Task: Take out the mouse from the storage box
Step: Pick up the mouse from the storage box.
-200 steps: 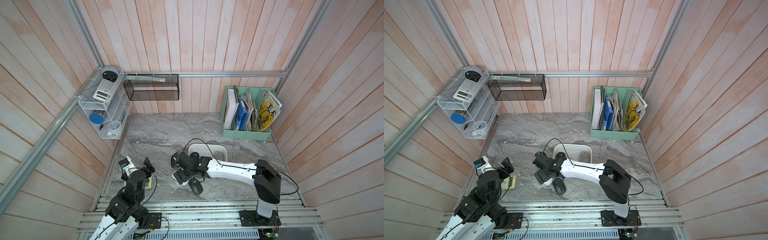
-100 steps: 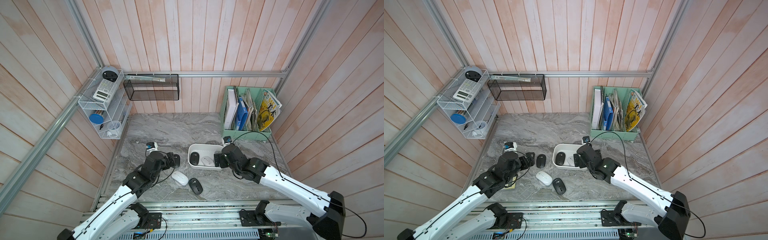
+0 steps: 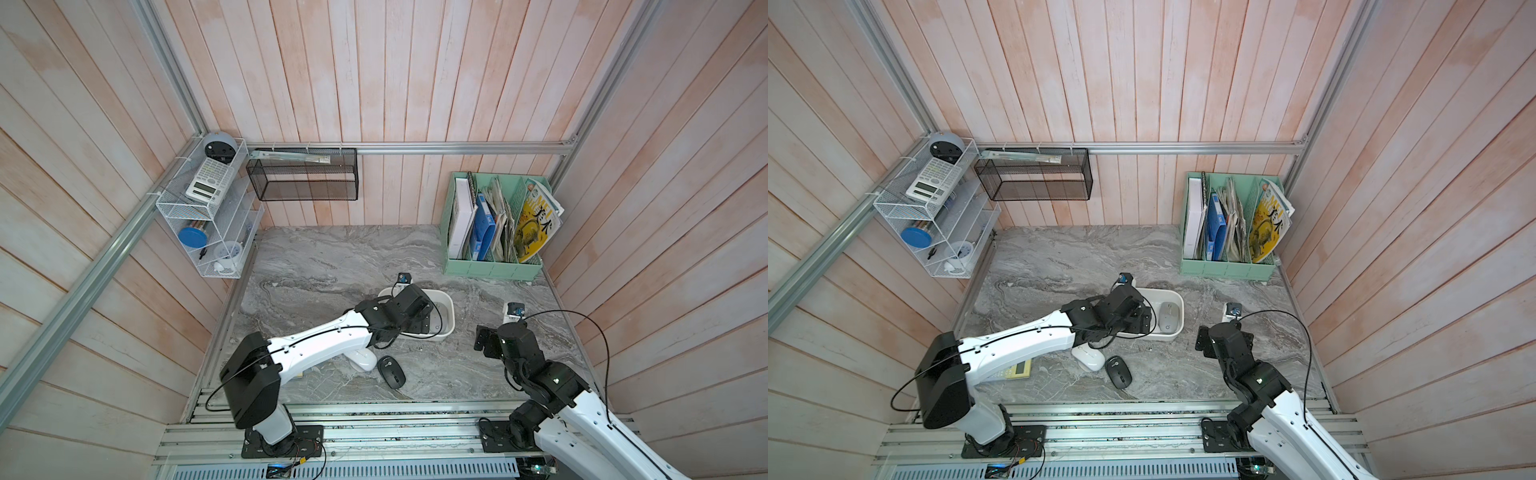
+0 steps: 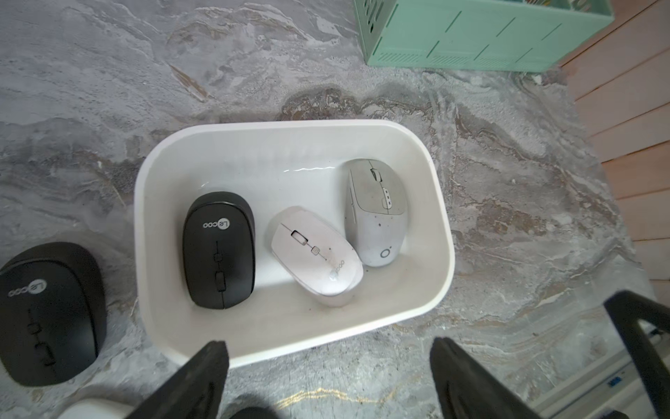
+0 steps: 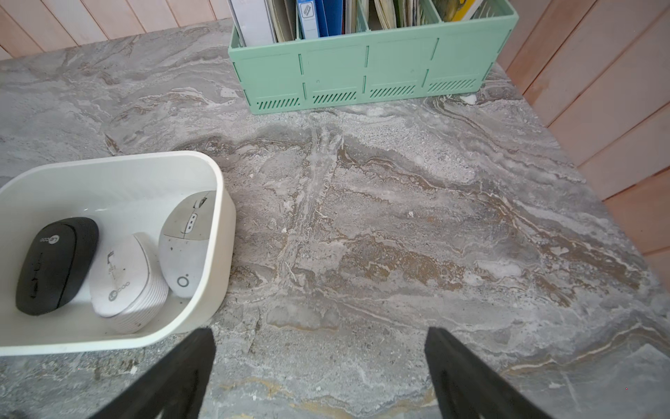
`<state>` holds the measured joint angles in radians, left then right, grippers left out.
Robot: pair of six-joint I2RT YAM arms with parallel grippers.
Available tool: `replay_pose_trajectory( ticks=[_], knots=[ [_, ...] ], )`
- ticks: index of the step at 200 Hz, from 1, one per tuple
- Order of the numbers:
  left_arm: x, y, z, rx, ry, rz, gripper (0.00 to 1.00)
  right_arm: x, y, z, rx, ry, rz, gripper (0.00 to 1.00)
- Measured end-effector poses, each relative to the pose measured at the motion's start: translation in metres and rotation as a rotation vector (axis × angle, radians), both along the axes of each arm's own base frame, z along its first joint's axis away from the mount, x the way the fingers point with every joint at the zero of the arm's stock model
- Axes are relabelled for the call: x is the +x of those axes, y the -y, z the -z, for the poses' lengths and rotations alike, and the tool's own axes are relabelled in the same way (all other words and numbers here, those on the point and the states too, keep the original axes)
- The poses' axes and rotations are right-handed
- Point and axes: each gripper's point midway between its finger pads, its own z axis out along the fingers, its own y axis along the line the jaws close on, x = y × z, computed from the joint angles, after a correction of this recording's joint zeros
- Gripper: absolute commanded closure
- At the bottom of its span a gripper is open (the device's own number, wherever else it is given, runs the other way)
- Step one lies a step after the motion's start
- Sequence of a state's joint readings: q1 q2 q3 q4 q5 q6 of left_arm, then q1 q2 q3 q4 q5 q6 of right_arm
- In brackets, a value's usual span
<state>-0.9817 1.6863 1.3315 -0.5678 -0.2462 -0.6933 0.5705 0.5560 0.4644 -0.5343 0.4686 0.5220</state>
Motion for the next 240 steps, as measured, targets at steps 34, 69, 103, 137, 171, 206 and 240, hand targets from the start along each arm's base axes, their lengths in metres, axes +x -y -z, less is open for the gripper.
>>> replay_pose_trajectory(
  ticks=[34,69,103,137,171,206,240],
  knots=[
    [0.013,0.029,0.033,0.05,-0.065,0.021,0.13,-0.006,0.002,0.012,0.036,0.009,0.004,0.03],
    [0.023,0.05,0.058,0.088,-0.107,0.045,0.16,-0.003,-0.001,0.004,0.068,0.041,0.001,0.02],
    [0.027,0.062,0.07,0.099,-0.127,0.064,0.17,-0.003,-0.002,0.003,0.073,0.048,-0.001,0.03],
    [0.031,0.074,0.078,0.104,-0.136,0.088,0.17,-0.003,-0.003,0.002,0.079,0.05,-0.005,0.02],
    [0.039,0.085,0.088,0.125,-0.132,0.105,0.2,-0.003,-0.004,0.002,0.083,0.05,-0.01,0.03],
    [0.042,0.088,0.097,0.15,-0.137,0.115,0.23,-0.003,-0.004,0.003,0.085,0.046,-0.012,0.02],
    [0.044,0.084,0.101,0.177,-0.132,0.107,0.29,-0.002,-0.005,0.004,0.087,0.046,-0.014,0.02]
  ],
)
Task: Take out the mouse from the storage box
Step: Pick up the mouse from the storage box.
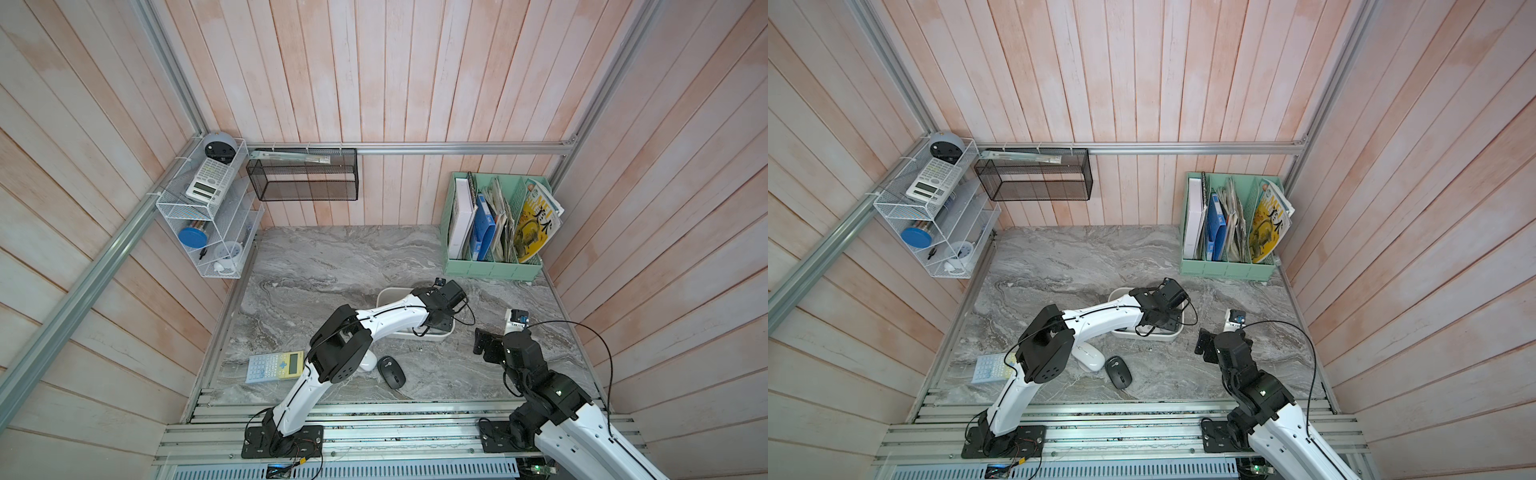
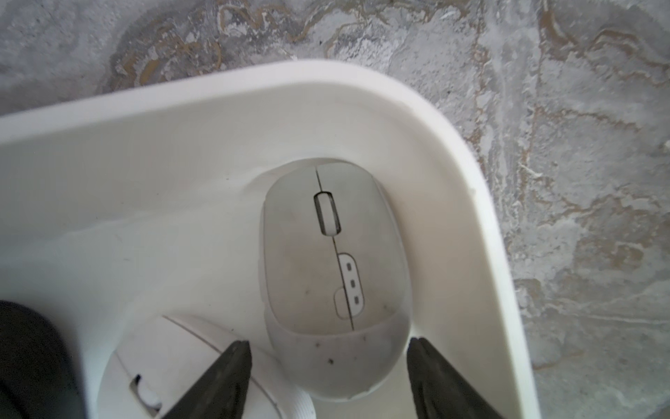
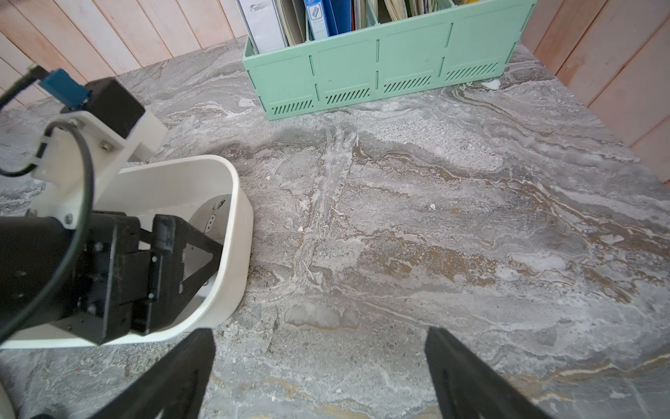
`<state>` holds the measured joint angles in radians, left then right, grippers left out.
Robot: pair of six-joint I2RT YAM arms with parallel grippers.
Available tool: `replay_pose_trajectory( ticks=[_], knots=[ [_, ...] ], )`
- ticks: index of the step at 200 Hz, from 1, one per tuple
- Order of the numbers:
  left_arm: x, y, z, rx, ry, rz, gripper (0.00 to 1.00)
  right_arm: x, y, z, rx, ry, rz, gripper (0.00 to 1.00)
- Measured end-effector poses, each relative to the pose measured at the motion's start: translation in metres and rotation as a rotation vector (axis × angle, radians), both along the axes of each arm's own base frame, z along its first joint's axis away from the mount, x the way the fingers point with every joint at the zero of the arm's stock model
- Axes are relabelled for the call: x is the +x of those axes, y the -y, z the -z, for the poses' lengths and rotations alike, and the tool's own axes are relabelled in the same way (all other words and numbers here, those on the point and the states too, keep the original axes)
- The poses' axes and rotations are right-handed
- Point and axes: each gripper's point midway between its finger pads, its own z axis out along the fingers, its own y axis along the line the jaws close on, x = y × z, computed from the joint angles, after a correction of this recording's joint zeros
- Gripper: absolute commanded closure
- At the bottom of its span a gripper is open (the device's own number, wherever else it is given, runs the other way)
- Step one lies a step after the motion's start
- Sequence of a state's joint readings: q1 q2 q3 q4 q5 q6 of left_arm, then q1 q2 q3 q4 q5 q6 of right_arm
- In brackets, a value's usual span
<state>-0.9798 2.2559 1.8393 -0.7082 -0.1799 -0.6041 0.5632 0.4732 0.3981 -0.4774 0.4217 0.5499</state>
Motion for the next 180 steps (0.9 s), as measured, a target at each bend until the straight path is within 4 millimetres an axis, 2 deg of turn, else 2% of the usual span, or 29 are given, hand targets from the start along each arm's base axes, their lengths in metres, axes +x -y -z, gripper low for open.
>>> replay_pose_trajectory(
  ticks=[53,69,87,103,149,180],
  knots=[
    [0.008,-0.017,0.001,0.041,0.028,-0.028,0.29,0.001,-0.001,0.0,0.007,0.006,-0.003,0.02],
    [0.009,-0.018,0.0,0.048,0.032,-0.019,0.24,0.001,-0.001,0.001,0.005,0.004,-0.003,0.02],
    [0.009,-0.017,0.0,0.051,0.038,0.0,0.15,0.001,-0.002,0.001,0.005,0.003,-0.003,0.03],
    [0.009,-0.015,-0.001,0.042,0.04,0.007,0.12,0.002,-0.002,0.001,0.004,0.002,-0.003,0.02],
    [0.016,-0.004,-0.003,0.026,0.05,0.012,0.11,0.003,-0.002,0.0,0.008,0.007,-0.003,0.03],
    [0.022,0.004,0.004,0.029,0.049,0.011,0.12,0.003,-0.003,0.001,0.009,0.005,-0.006,0.02]
  ],
)
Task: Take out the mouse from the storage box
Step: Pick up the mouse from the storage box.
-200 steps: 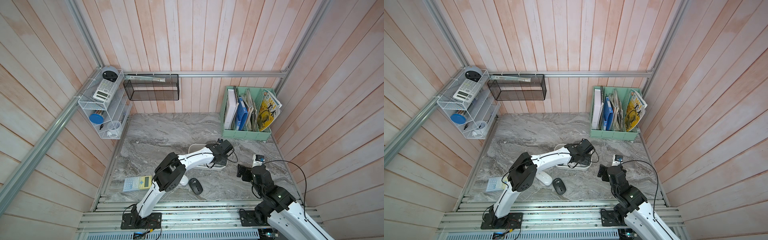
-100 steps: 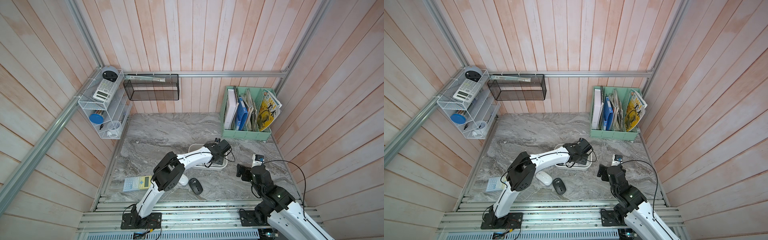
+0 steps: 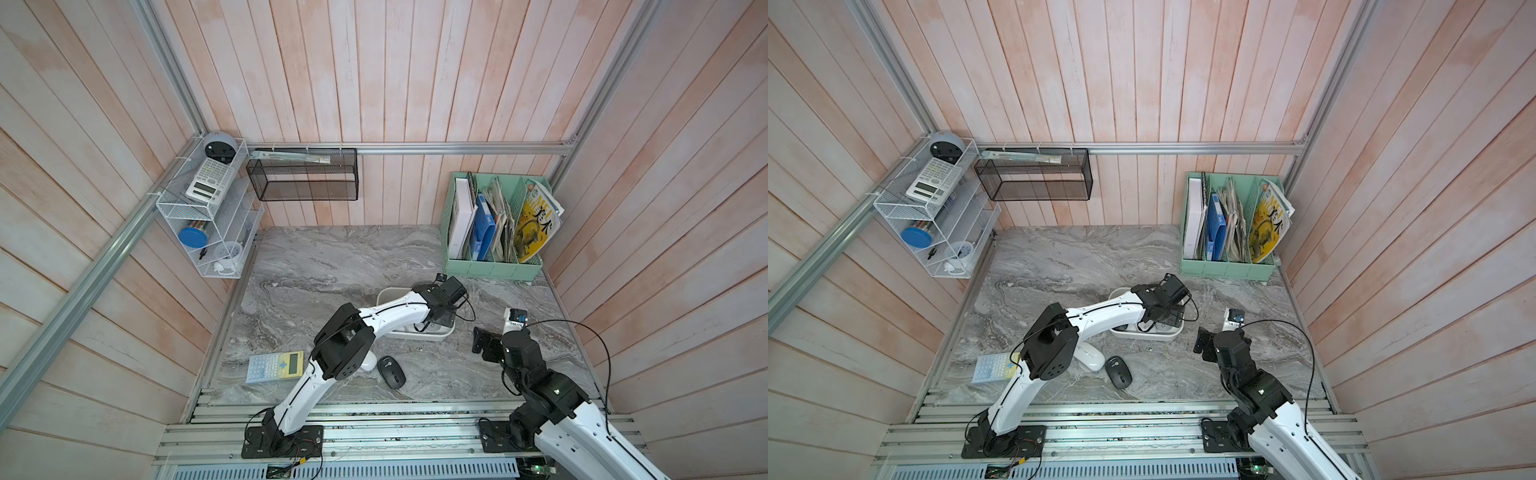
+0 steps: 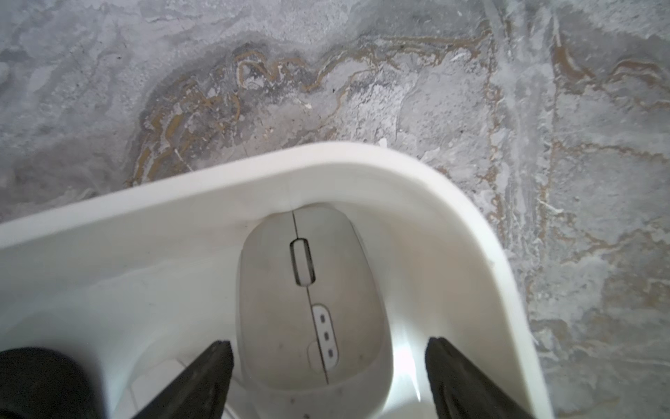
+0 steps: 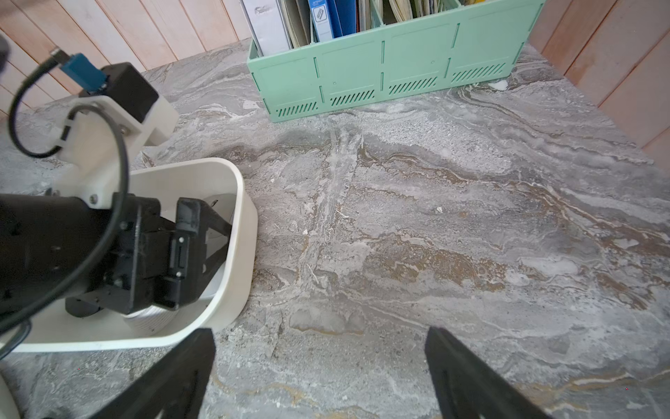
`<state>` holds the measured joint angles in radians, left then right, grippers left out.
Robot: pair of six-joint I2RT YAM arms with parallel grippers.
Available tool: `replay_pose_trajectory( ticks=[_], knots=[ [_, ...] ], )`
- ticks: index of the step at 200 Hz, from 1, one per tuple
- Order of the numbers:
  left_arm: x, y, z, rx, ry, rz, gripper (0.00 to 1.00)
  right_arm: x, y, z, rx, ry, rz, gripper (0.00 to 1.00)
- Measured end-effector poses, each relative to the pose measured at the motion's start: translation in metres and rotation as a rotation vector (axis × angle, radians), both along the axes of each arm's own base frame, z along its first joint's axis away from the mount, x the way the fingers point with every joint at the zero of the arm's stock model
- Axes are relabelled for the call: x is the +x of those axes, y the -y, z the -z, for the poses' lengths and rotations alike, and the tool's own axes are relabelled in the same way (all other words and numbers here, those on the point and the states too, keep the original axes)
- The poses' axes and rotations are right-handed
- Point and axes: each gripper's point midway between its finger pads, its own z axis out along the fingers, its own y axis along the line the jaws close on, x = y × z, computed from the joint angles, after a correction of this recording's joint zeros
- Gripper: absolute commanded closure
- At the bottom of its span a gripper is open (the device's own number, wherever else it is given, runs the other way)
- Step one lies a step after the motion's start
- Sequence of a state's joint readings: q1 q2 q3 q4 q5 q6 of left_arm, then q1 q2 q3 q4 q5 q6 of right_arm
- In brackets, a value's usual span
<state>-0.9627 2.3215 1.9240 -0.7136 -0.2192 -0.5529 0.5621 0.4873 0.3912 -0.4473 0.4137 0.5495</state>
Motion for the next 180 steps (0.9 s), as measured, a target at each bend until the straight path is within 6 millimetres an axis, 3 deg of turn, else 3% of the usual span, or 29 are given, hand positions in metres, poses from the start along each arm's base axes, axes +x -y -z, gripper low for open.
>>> replay_pose_trajectory(
  ticks=[35,67,128,157,180],
  knots=[
    [0.002,-0.001,0.014,0.034,-0.012,-0.007,0.27,0.0,0.0,0.0,0.001,0.001,0.0,0.02],
    [0.004,-0.003,0.014,0.041,-0.007,-0.016,0.43,0.0,0.0,0.0,0.002,0.002,-0.001,0.03],
    [0.003,-0.006,0.011,0.042,-0.003,-0.02,0.47,0.0,-0.001,0.0,0.002,-0.001,-0.003,0.03],
    [-0.001,-0.016,-0.006,0.04,0.014,-0.027,0.47,0.0,-0.001,0.0,0.002,-0.001,-0.003,0.03],
    [-0.004,-0.023,-0.039,0.007,0.055,-0.037,0.47,0.0,-0.001,0.0,0.002,-0.001,-0.003,0.03]
  ],
)
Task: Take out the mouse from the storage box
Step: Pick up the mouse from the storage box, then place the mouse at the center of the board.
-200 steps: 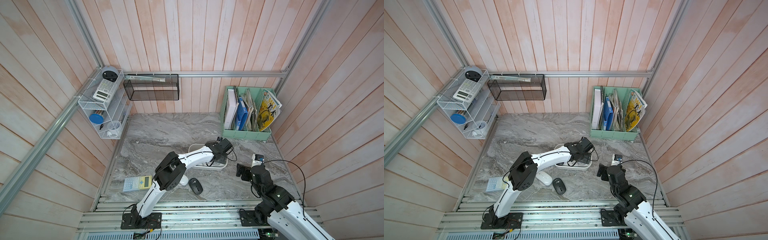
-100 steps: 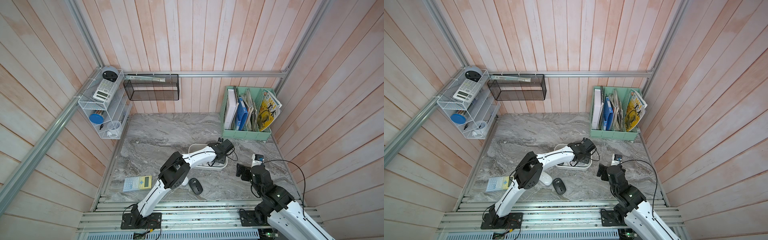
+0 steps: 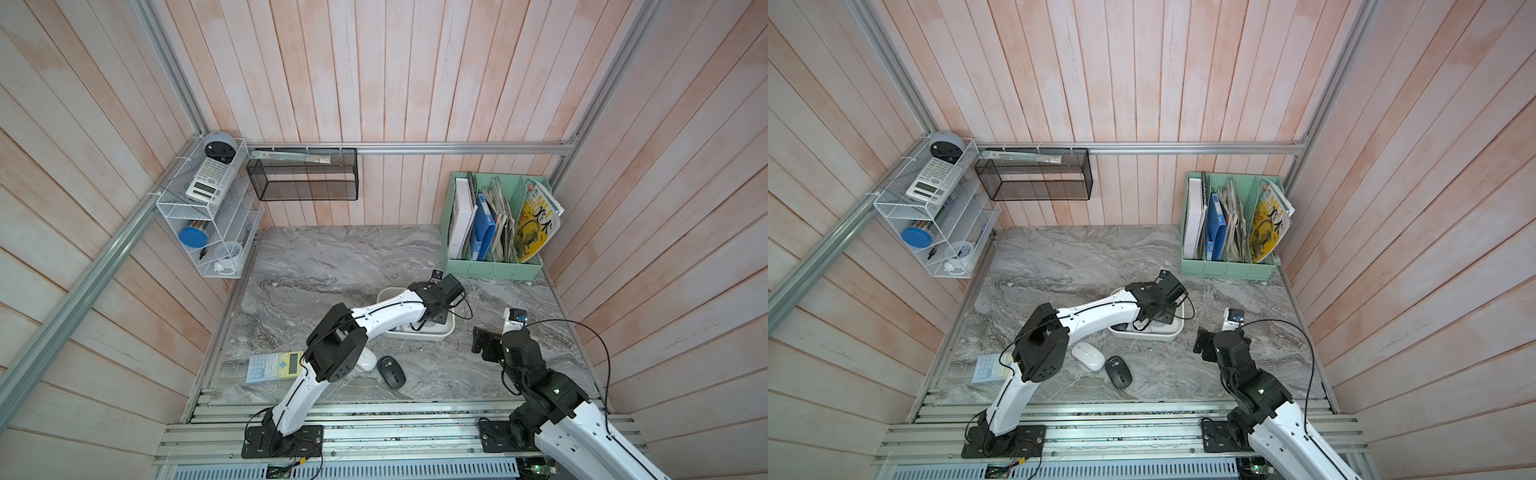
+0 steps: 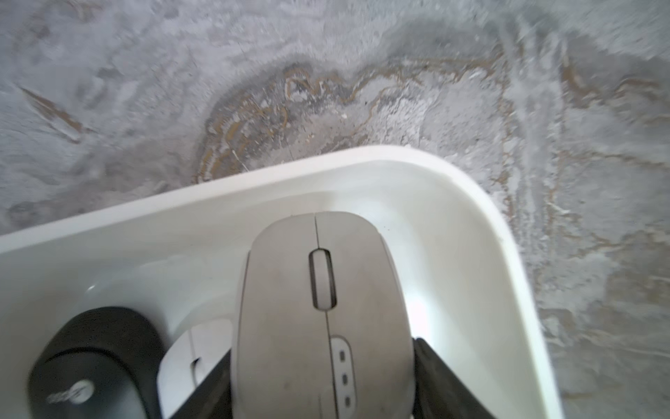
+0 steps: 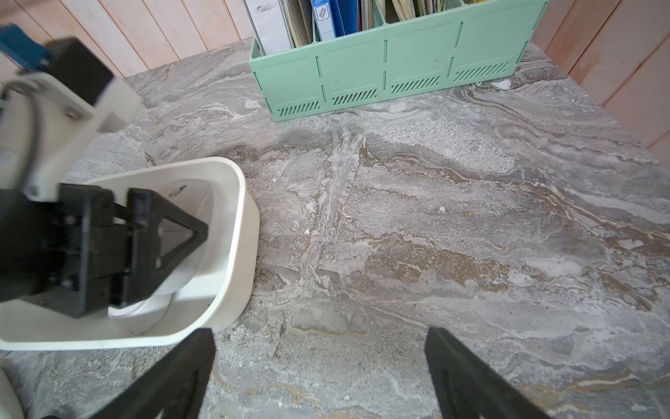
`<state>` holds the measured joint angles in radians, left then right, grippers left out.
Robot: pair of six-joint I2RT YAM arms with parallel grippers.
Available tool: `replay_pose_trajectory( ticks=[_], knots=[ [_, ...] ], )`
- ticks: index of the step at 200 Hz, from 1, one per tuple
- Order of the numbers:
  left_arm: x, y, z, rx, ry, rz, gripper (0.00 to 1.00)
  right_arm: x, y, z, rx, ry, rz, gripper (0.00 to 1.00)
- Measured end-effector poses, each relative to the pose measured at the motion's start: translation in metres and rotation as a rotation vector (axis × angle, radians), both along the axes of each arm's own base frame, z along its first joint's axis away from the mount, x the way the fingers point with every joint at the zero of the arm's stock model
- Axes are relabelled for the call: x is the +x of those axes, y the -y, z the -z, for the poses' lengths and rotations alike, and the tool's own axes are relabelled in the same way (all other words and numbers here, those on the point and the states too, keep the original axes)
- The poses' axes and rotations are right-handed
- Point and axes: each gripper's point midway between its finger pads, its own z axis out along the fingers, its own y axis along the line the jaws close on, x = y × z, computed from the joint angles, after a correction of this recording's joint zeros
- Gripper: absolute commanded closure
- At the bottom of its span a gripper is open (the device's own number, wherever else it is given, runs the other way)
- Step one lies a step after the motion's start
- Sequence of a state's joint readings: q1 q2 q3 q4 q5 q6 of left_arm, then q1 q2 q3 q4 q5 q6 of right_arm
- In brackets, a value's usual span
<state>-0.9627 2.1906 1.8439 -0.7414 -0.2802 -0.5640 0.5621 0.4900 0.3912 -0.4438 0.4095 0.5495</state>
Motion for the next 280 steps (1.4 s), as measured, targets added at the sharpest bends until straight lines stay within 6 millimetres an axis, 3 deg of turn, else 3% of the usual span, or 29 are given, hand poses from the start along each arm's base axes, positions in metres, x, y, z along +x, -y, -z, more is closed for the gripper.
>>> replay_pose_trajectory(
  ticks=[33,61,103,182,231,280],
  knots=[
    [-0.009,-0.011,-0.045,-0.063,0.057,-0.014,0.47,0.0,0.0,0.0,0.0,0.0,0.0,0.03],
    [-0.031,-0.022,-0.054,-0.066,0.068,-0.008,0.47,0.0,0.0,0.0,0.0,0.001,0.0,0.03],
    [-0.086,-0.04,-0.036,-0.03,0.018,0.033,0.47,0.0,0.0,0.0,0.0,0.001,0.0,0.03],
    [-0.156,-0.049,-0.007,-0.034,-0.047,0.067,0.47,0.0,0.0,0.0,0.001,0.001,0.001,0.03],
    [-0.169,-0.032,0.002,-0.088,-0.071,0.072,0.47,0.0,0.0,0.0,0.001,0.001,0.001,0.02],
    [-0.172,-0.025,0.04,-0.048,-0.118,0.066,0.47,0.0,0.0,-0.001,0.002,0.003,0.001,0.03]
  ],
)
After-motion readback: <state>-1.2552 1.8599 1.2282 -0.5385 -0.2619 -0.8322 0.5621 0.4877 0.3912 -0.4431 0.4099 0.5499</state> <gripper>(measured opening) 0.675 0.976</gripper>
